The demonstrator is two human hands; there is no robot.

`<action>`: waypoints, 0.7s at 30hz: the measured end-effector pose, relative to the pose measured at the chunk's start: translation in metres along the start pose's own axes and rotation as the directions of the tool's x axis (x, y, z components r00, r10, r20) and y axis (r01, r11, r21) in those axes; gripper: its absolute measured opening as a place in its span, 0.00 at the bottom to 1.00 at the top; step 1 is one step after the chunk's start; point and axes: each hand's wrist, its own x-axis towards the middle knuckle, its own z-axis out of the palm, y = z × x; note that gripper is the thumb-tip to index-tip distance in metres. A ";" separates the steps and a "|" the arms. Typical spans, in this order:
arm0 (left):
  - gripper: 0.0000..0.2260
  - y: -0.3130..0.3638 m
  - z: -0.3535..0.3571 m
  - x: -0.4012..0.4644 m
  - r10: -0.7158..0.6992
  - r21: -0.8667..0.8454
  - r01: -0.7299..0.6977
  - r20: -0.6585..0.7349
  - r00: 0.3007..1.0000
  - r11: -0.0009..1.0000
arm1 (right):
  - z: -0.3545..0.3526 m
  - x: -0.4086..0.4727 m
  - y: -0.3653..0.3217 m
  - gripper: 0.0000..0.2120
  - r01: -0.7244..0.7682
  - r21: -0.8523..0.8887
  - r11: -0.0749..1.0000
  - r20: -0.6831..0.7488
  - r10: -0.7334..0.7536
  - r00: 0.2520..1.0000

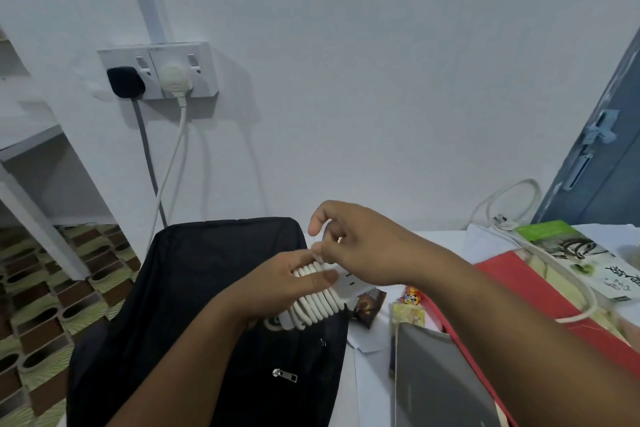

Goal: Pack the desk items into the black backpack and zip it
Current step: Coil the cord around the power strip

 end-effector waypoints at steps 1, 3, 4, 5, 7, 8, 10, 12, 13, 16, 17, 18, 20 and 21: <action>0.15 -0.002 -0.001 -0.001 0.001 -0.016 -0.002 -0.058 0.998 1.000 | 0.000 -0.002 0.004 0.05 0.003 0.046 0.999 -0.021 -0.002 1.000; 0.16 -0.007 -0.006 -0.003 -0.011 -0.086 -0.003 -0.157 0.987 0.996 | 0.001 -0.006 0.016 0.04 0.008 0.147 0.989 -0.063 0.001 0.998; 0.16 -0.008 -0.007 -0.004 -0.023 -0.144 -0.004 -0.182 0.983 0.990 | 0.004 -0.008 0.023 0.04 0.016 0.190 0.982 -0.080 -0.001 0.997; 0.17 -0.009 -0.008 -0.005 -0.035 -0.202 -0.006 -0.198 0.980 0.979 | 0.008 -0.010 0.031 0.04 0.026 0.233 0.972 -0.099 -0.003 0.995; 0.18 -0.010 -0.006 -0.005 -0.063 -0.274 0.000 -0.222 0.973 0.962 | 0.020 -0.015 0.046 0.06 0.036 0.318 0.947 -0.145 0.011 0.989; 0.20 -0.010 -0.003 -0.004 -0.081 -0.298 0.009 -0.230 0.970 0.955 | 0.027 -0.017 0.053 0.07 0.038 0.354 0.934 -0.171 0.025 0.985; 0.22 -0.011 0.004 -0.002 -0.125 -0.357 0.030 -0.245 0.962 0.934 | 0.039 -0.021 0.065 0.09 0.040 0.409 0.911 -0.202 0.047 0.978; 0.24 -0.011 0.010 0.000 -0.176 -0.435 0.044 -0.267 0.948 0.900 | 0.048 -0.023 0.073 0.11 0.029 0.428 0.903 -0.202 0.064 0.977; 0.25 -0.012 0.012 0.001 -0.199 -0.466 0.051 -0.274 0.941 0.883 | 0.052 -0.024 0.075 0.12 0.022 0.429 0.903 -0.196 0.069 0.978; 0.27 -0.011 0.016 0.002 -0.239 -0.513 0.065 -0.281 0.930 0.856 | 0.060 -0.026 0.075 0.13 0.064 0.392 0.918 -0.195 0.015 0.981; 0.27 -0.012 0.016 0.002 -0.243 -0.520 0.064 -0.284 0.928 0.852 | 0.060 -0.026 0.074 0.13 0.079 0.357 0.931 -0.205 -0.005 0.979; 0.25 -0.011 0.016 0.001 -0.247 -0.522 0.063 -0.290 0.925 0.851 | 0.059 -0.025 0.074 0.13 0.092 0.340 0.936 -0.215 -0.018 0.976; 0.20 -0.010 0.015 0.002 -0.247 -0.527 0.052 -0.307 0.919 0.848 | 0.056 -0.022 0.074 0.13 0.108 0.413 0.904 -0.226 -0.013 0.974; 0.18 -0.009 0.014 0.002 -0.240 -0.532 0.042 -0.310 0.920 0.846 | 0.056 -0.021 0.075 0.14 0.114 0.471 0.875 -0.230 -0.003 0.973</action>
